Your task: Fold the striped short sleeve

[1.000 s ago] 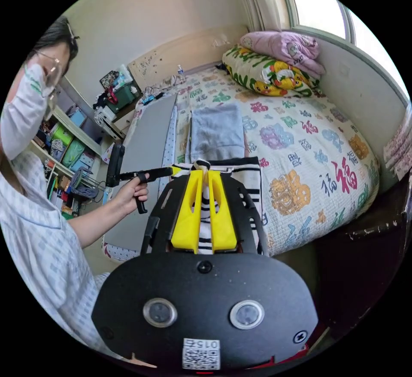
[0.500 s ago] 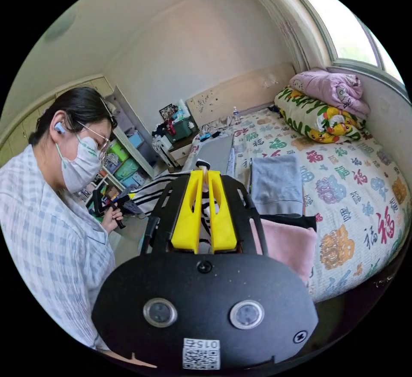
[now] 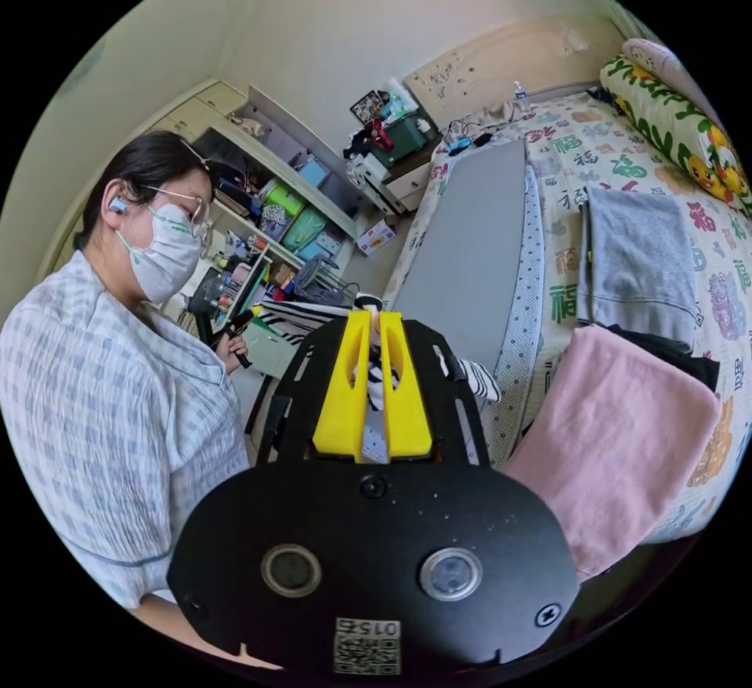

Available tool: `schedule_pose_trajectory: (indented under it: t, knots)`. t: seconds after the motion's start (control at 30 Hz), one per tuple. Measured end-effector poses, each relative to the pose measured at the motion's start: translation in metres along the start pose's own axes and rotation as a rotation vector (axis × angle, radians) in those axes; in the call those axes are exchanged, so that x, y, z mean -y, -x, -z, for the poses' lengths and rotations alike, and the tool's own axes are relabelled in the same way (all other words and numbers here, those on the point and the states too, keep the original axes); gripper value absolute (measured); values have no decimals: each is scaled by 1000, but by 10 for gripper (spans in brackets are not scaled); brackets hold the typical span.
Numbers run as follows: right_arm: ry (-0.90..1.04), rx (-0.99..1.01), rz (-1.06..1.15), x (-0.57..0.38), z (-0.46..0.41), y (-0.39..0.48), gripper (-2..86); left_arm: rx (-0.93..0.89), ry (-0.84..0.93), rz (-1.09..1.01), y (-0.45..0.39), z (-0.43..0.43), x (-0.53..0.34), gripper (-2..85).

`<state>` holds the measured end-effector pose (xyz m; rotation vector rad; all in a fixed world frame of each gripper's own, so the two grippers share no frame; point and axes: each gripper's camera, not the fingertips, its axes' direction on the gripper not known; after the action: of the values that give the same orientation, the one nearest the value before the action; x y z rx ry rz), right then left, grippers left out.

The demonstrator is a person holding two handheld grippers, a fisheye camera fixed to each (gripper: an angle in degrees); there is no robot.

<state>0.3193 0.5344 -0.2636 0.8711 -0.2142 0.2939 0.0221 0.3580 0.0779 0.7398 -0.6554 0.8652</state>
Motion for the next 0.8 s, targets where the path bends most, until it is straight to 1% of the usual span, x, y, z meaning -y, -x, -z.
schedule_pose_trajectory:
  t: [0.1, 0.17, 0.2, 0.23, 0.27, 0.3, 0.33, 0.37, 0.4, 0.43, 0.47, 0.5, 0.53, 0.57, 0.6, 0.67, 0.7, 0.73, 0.77, 0.8]
  knots:
    - [90, -33, -1, 29, -62, -7, 9, -9, 43, 24, 30, -20, 3, 0]
    - [158, -125, -19, 56, -136, -34, 8, 17, 96, 28, 63, -63, 2, 0]
    - [168, -151, -39, 63, -158, -44, 7, 46, 105, 14, 70, -77, 1, 0]
    - [208, -204, -107, 79, -205, -70, 6, 106, 106, -5, 85, -106, -3, 1]
    - [254, -253, -184, 92, -251, -96, 4, 149, 120, 20, 101, -136, -6, 2]
    - [285, -273, -215, 97, -274, -107, 4, 164, 148, 39, 109, -150, -6, 2]
    - [320, -296, -269, 105, -307, -117, 2, 194, 232, 69, 122, -174, -6, 3]
    - [305, -287, -293, 112, -327, -108, -1, 209, 271, 111, 129, -184, -4, 3]
    - [287, -265, -277, 114, -334, -96, -1, 193, 252, 120, 129, -182, -2, 3]
    - [269, -202, -190, 115, -346, -61, -1, 129, 180, 72, 120, -171, 3, 2]
    - [287, -153, -90, 111, -360, -22, -1, 81, 147, 0, 108, -157, 5, 1]
    - [304, -135, -39, 107, -367, -1, -1, 63, 154, -27, 102, -151, 6, 3]
    - [351, -105, 76, 93, -384, 41, 2, 9, 198, -70, 91, -140, 5, 5]
    - [428, -111, 201, 74, -406, 83, 6, -61, 259, -113, 80, -131, 0, 10]
    - [472, -133, 255, 63, -419, 101, 9, -89, 298, -139, 74, -127, -3, 13]
    - [679, -181, 468, 12, -478, 161, 39, -177, 518, -267, 48, -123, -24, 38]
    - [727, -177, 510, 0, -493, 173, 47, -192, 587, -301, 43, -124, -30, 49]
    - [801, -145, 576, -21, -519, 193, 62, -209, 708, -355, 35, -128, -44, 64]
    - [854, -106, 624, -38, -542, 212, 66, -230, 782, -406, 30, -129, -56, 76]
    - [878, -90, 648, -46, -554, 220, 68, -240, 806, -435, 28, -130, -61, 77]
